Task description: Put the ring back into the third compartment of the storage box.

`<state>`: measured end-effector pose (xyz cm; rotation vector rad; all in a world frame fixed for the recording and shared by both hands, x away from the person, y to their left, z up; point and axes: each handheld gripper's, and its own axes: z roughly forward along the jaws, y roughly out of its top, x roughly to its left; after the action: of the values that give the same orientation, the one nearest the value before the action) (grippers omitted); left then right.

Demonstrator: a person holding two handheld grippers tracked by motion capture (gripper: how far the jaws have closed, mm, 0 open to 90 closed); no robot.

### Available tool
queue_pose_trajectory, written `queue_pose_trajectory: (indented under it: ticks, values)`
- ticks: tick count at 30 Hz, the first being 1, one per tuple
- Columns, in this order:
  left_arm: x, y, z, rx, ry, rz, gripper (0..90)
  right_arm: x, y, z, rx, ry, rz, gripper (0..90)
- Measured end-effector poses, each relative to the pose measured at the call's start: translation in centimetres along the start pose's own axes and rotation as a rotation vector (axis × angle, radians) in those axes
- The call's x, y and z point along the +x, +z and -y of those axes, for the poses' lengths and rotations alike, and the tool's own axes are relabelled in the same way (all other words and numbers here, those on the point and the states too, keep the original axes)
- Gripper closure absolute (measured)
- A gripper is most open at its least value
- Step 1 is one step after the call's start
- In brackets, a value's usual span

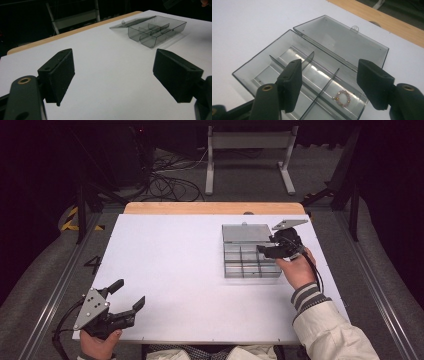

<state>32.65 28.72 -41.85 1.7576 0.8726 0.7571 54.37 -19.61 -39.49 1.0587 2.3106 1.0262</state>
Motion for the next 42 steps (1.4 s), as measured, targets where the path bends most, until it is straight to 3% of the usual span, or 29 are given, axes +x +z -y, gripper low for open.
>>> queue_pose_trajectory:
  ticks: [14,18,27,36,42]
  values:
    - [-0.1,0.0,0.0,0.0,-0.004,0.001,18.2,0.7,-1.7,0.1,-0.048,-0.019,-0.015,32.0]
    - [-0.1,-0.1,0.0,0.001,-0.002,0.003,18.2,0.9,-2.5,0.2,-0.077,-0.025,-0.025,26.2]
    - [-0.5,0.0,0.0,0.01,0.004,0.016,18.0,2.0,-4.9,0.9,-0.147,-0.052,-0.084,9.2]
    - [-0.7,-0.2,0.1,0.008,0.006,0.016,18.0,3.1,-6.9,2.3,-0.19,-0.098,-0.155,2.8]
    - [-0.8,-0.3,0.0,0.006,0.001,0.016,18.0,4.1,-7.4,3.4,-0.166,-0.123,-0.184,0.0]
